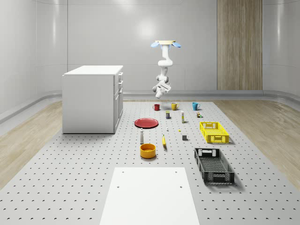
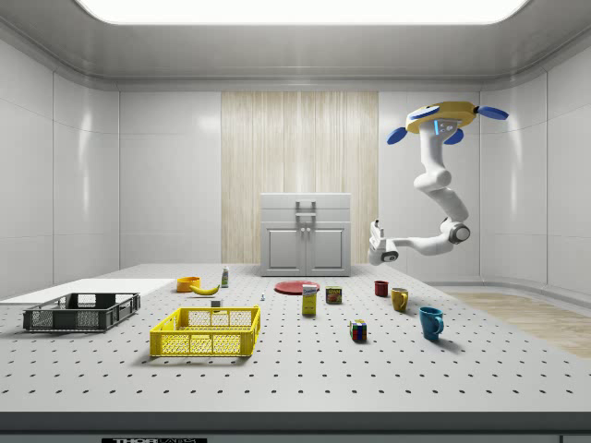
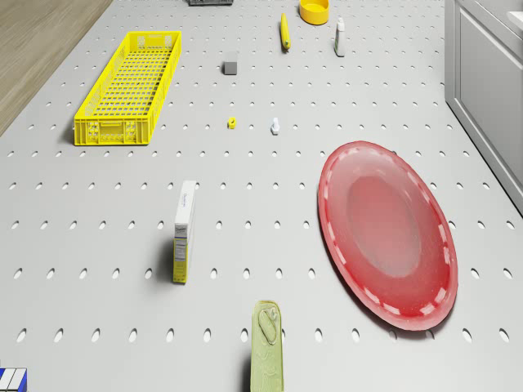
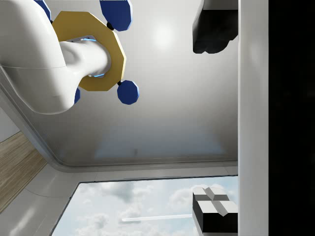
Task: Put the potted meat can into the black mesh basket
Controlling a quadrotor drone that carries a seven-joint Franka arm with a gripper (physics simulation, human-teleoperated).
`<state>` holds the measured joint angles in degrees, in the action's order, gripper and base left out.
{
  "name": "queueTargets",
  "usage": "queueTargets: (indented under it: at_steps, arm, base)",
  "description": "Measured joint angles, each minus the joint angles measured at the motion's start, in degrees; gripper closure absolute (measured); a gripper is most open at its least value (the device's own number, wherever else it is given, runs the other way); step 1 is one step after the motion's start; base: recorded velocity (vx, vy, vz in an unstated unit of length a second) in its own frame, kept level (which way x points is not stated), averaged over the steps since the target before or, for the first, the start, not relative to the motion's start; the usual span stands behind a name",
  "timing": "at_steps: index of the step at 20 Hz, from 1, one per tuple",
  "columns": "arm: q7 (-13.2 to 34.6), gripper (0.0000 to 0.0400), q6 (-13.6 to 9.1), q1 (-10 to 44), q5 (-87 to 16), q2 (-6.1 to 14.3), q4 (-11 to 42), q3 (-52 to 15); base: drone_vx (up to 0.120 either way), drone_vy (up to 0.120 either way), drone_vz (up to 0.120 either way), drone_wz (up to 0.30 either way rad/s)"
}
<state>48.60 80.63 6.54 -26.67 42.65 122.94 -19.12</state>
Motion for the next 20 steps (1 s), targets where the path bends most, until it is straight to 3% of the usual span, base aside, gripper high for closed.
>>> queueTargets:
  at_steps: [3,8,13,17,20]
  arm:
    - [2.87,0.0000,0.75,3.59,-14.87,1.43,6.26,-9.70]
    - [12.45,0.0000,0.55,13.59,-46.72,5.36,24.00,-27.63]
    - [24.93,0.0000,-5.08,28.66,-71.89,9.26,37.25,-40.39]
    - [32.12,0.0000,-9.96,39.11,-81.51,12.03,41.18,-46.18]
    - [35.55,0.0000,-12.25,44.35,-84.79,13.81,42.29,-48.75]
  base:
    - [0.120,0.000,-0.067,0.000]
    - [0.120,0.000,-0.120,0.000]
    - [0.120,0.000,-0.120,0.000]
    - [0.120,0.000,-0.120,0.000]
    - [0.120,0.000,-0.120,0.000]
